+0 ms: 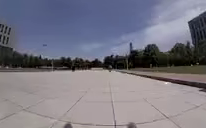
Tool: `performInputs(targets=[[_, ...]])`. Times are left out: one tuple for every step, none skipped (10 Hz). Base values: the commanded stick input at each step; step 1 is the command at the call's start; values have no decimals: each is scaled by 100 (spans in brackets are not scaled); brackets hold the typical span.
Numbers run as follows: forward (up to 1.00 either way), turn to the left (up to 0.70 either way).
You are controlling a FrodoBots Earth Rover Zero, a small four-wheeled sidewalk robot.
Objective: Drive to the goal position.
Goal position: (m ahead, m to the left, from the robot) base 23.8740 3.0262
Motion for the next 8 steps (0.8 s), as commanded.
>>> performInputs(targets=[[45,3],[45,3],[45,3],[45,3],[45,3],[45,3],[45,3],[45,3]])
